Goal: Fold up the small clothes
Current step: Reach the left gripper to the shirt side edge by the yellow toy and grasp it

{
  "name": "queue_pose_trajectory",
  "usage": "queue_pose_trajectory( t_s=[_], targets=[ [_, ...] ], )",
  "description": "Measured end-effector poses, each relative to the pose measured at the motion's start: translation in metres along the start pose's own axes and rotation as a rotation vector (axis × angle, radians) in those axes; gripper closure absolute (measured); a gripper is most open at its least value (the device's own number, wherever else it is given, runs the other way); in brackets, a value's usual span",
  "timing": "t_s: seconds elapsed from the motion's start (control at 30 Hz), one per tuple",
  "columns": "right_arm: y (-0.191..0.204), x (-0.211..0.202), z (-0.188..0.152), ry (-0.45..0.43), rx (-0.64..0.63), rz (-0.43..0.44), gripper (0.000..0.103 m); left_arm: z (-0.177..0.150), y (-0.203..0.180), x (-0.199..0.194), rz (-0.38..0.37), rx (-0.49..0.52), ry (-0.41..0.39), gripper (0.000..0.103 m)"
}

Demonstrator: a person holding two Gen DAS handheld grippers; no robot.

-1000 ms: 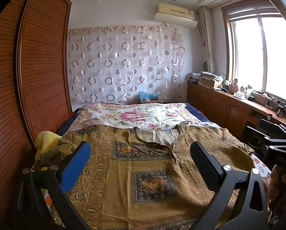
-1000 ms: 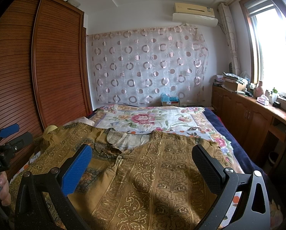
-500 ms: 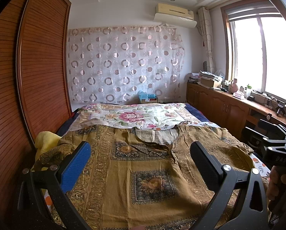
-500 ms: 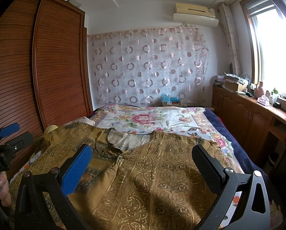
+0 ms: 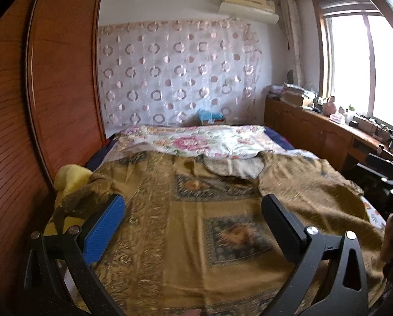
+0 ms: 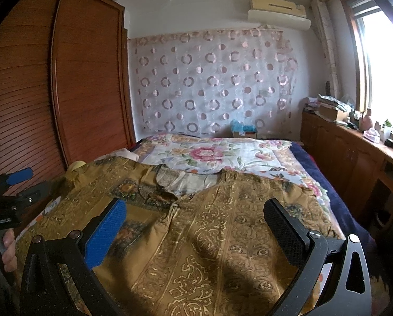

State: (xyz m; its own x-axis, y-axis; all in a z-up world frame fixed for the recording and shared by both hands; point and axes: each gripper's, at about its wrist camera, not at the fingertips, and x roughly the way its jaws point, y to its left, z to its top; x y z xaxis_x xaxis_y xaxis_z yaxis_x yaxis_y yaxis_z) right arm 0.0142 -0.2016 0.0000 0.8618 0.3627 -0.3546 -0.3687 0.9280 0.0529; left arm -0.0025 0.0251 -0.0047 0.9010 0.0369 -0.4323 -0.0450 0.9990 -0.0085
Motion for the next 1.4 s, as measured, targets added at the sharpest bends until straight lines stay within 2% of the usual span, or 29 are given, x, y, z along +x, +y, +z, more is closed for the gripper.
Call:
queue_pose_trajectory(
  t_s=[0.33,0.7,0.83,1.0,1.2,1.3,1.4],
  targets=[
    [0.004,0.016,0.002,0.051,-0.024,0.008,0.000,-0.021,0.044,0.021,0.040,-0.027,0.064,0.000],
    [0.006,0.036,-0.001,0.136,-0.032,0.044,0.000,-0.036,0.085,0.038,-0.013,-0.039,0.155,0.000],
    [0.010,0.043,-0.001,0.162,-0.058,0.055,0.000,-0.040,0.104,0.050,0.006,-0.021,0.214,0.000],
    [0.017,0.052,0.001,0.187,-0.088,0.084,0.000,-0.043,0.129,0.068,0.087,-0.003,0.272,0.000],
    [0.031,0.061,0.006,0.221,-0.140,0.143,0.000,-0.037,0.160,0.093,0.072,-0.011,0.313,0.000],
    [0.038,0.062,0.011,0.222,-0.170,0.168,0.000,-0.034,0.170,0.106,0.062,-0.008,0.331,0.006],
    [0.041,0.060,0.014,0.224,-0.184,0.188,0.000,-0.029,0.182,0.124,0.098,-0.002,0.363,0.016]
  ],
)
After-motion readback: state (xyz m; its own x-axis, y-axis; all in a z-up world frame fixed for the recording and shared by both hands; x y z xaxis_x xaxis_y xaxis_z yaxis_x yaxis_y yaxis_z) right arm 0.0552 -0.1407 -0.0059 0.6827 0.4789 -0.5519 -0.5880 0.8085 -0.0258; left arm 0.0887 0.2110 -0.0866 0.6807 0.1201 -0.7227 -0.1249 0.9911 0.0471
